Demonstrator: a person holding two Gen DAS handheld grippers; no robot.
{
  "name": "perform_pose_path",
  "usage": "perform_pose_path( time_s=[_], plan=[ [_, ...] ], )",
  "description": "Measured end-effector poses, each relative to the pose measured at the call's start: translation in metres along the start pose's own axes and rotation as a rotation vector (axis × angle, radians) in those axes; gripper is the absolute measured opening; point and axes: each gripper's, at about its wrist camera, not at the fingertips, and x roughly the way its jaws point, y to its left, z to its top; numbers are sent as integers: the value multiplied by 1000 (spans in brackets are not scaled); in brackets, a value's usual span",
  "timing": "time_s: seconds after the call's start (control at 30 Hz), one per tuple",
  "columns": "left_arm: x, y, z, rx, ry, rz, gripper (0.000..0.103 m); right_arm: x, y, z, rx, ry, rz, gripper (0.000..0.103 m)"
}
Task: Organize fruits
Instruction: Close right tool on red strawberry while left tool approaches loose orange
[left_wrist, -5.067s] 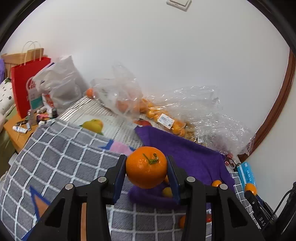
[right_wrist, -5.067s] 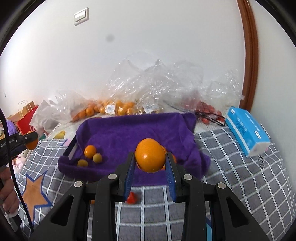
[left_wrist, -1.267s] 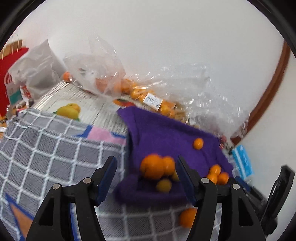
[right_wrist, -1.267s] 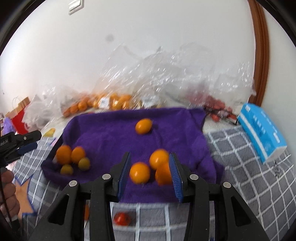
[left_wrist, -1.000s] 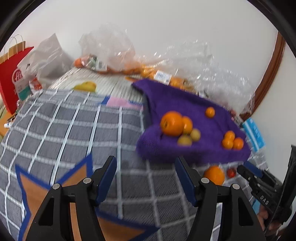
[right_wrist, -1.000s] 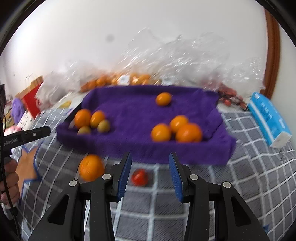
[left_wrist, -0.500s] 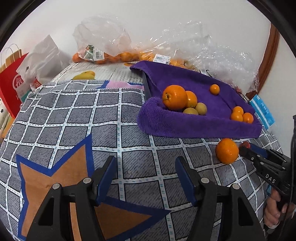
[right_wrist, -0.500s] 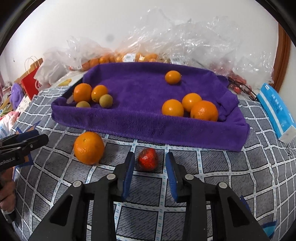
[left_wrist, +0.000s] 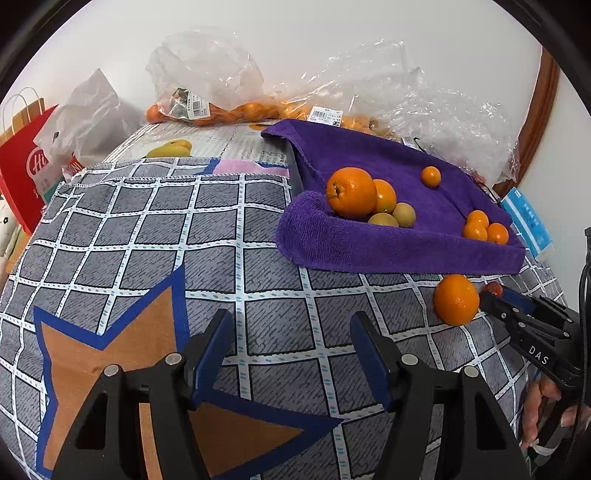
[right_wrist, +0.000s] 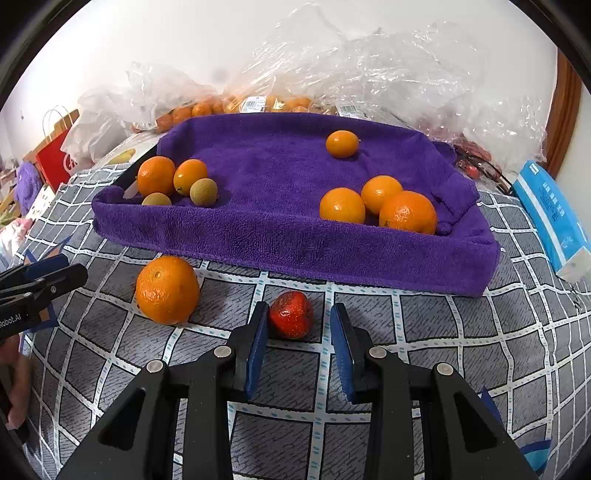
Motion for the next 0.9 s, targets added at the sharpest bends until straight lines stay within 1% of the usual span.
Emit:
perform_pose_path(
  time_s=[0.13, 0.2, 0.23, 0.3, 0.37, 0.47, 0.6, 0.9],
  plan=[
    [-2, 7, 0, -39, -10, -51, 63, 0, -4, 1, 14, 0, 17, 34],
    [-3, 10, 0, -50, -14, -65, 63, 1, -3, 1, 7, 1, 7, 33],
    [-3, 10, 0, -54, -15, -70, 63, 0, -1, 1, -3, -1, 2, 32],
    [-3, 11, 0, -56, -16, -73, 63, 0, 3, 1, -21, -3, 2, 26],
    [-3, 11, 0, -56, -15, -74, 64, -1, 4, 0, -28, -5, 6, 24],
    [-4, 11, -1, -57, -17, -83, 64, -2, 3, 0, -24, -10, 17, 24],
    [-6, 14, -2, -69, -21, -104, 64, -8, 1, -1, -12, -39, 34, 24],
    [-7, 18, -3, -86, -25, -141, 64, -17, -7, -4, 18, -75, 32, 24]
  ],
)
